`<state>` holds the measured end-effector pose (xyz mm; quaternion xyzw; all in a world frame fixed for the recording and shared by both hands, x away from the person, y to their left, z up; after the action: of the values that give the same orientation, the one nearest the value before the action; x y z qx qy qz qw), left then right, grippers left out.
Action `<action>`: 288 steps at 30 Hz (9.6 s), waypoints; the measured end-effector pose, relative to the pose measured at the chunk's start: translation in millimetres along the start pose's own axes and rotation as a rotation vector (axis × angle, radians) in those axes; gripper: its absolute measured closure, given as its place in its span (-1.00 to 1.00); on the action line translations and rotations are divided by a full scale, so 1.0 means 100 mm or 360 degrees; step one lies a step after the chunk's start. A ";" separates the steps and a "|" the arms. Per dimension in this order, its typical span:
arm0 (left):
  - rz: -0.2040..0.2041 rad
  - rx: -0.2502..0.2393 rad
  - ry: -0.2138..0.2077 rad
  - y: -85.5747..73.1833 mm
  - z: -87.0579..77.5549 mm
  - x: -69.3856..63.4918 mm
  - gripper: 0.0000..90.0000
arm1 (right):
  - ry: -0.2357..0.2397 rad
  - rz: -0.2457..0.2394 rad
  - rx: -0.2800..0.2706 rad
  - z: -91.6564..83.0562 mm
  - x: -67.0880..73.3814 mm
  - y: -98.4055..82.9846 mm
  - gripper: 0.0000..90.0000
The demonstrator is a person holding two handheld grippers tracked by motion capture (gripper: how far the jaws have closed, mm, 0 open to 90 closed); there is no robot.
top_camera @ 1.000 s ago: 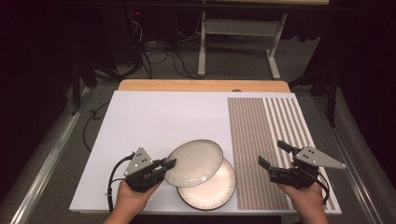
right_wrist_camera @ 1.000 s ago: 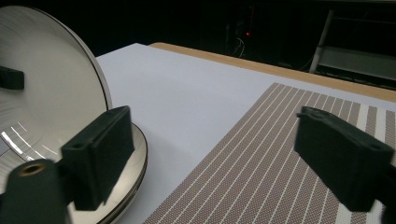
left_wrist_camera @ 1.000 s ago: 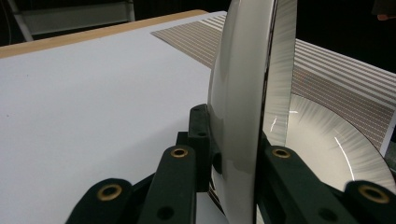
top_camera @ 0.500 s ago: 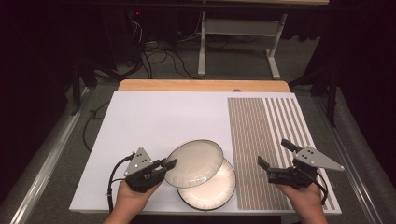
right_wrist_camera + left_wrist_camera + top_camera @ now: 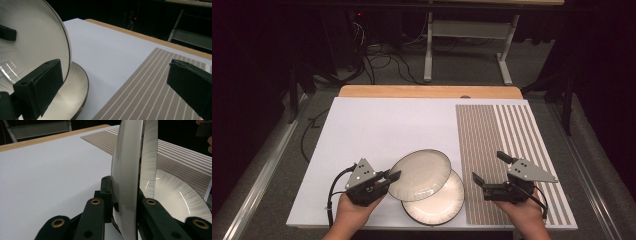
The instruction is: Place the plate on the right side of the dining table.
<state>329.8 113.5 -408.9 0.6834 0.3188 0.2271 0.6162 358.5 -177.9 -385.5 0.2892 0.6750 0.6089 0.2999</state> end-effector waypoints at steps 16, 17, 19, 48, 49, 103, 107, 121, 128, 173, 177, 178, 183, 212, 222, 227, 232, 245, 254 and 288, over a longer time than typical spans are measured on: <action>0.0007 0.0007 0.0005 0.00 0.00 0.00 0.76 | 0.0149 0.0048 0.0090 0.24 0.32 -0.09 -0.85; 0.0010 0.0007 0.0005 0.00 0.00 0.00 0.76 | 0.0168 0.0048 0.0105 0.28 0.37 -0.11 -0.83; 0.0011 0.0008 0.0005 0.00 0.00 0.00 0.76 | 0.0177 0.0055 0.0109 0.29 0.39 -0.12 -0.81; 0.0024 0.0011 0.0015 -0.01 0.00 0.01 0.76 | 0.0302 0.0292 0.0233 0.66 0.64 -0.35 0.33; 0.0023 0.0010 0.0016 -0.01 0.00 0.01 0.75 | 0.0301 0.0304 0.0236 0.67 0.64 -0.36 0.36; -0.0209 -0.0131 -0.0025 0.16 -0.05 -0.04 0.80 | 0.0349 0.0419 0.0164 0.53 0.58 -0.18 0.91; -0.0240 -0.0141 -0.0033 0.21 -0.04 -0.05 0.80 | 0.0345 0.0429 0.0124 0.50 0.56 -0.11 0.92; -0.0170 -0.0023 -0.0114 0.49 0.37 -0.07 0.79 | 0.0230 0.0389 0.0064 0.42 0.20 0.14 0.93; -0.0204 -0.0022 -0.0163 0.52 0.66 -0.18 0.79 | 0.0161 0.0411 0.0033 0.26 -0.10 0.16 0.93; -0.0304 0.0228 -0.0285 0.24 2.33 -0.89 0.70 | -0.0282 0.0504 0.0069 -0.63 -1.37 -0.30 0.95; -0.0325 0.0228 -0.0265 0.22 2.39 -0.90 0.69 | -0.0306 0.0498 0.0077 -0.65 -1.43 -0.32 0.95; -0.0339 0.0231 -0.0256 0.20 2.43 -0.90 0.68 | -0.0312 0.0488 0.0083 -0.65 -1.45 -0.32 0.95; -0.0361 0.0239 -0.0248 0.16 2.49 -0.91 0.67 | -0.0338 0.0470 0.0101 -0.66 -1.48 -0.34 0.95; -0.0345 0.0342 -0.0213 -0.03 2.61 -0.97 0.63 | -0.0380 0.0476 0.0162 -0.71 -1.55 -0.52 0.95; -0.0309 0.0365 -0.0187 -0.05 2.61 -0.98 0.60 | -0.0375 0.0480 0.0172 -0.72 -1.54 -0.55 0.95; -0.0263 0.0342 -0.0155 -0.02 2.60 -0.95 0.50 | -0.0381 0.0469 0.0175 -0.71 -1.54 -0.55 0.94; -0.0276 0.0295 -0.0164 0.06 2.52 -0.90 0.24 | -0.0383 0.0469 0.0174 -0.70 -1.54 -0.55 0.94; -0.0173 0.0176 -0.0179 0.11 1.98 -0.65 -0.19 | -0.0394 0.0459 0.0189 -0.68 -1.55 -0.55 0.94; -0.0144 0.0076 -0.0138 0.14 1.51 -0.39 -0.49 | -0.0402 0.0466 0.0205 -0.65 -1.57 -0.56 0.93; -0.0110 -0.0121 0.0180 0.08 -0.28 0.60 -1.00 | -0.0516 0.0517 0.0361 -0.56 -1.69 -0.71 0.85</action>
<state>352.3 175.6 -402.5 0.6342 0.3678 0.2558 0.6301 424.8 -348.2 -442.9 0.5194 0.6269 0.5151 0.2682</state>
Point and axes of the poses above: each handheld gripper's, and its own axes: z roughly forward along the jaws, y roughly out of its top, x roughly to its left, the point moved 8 cm from there along z, roughly forward along the jaws, and after that the axes turned 15 degrees about -x, right-handed, at the moved point
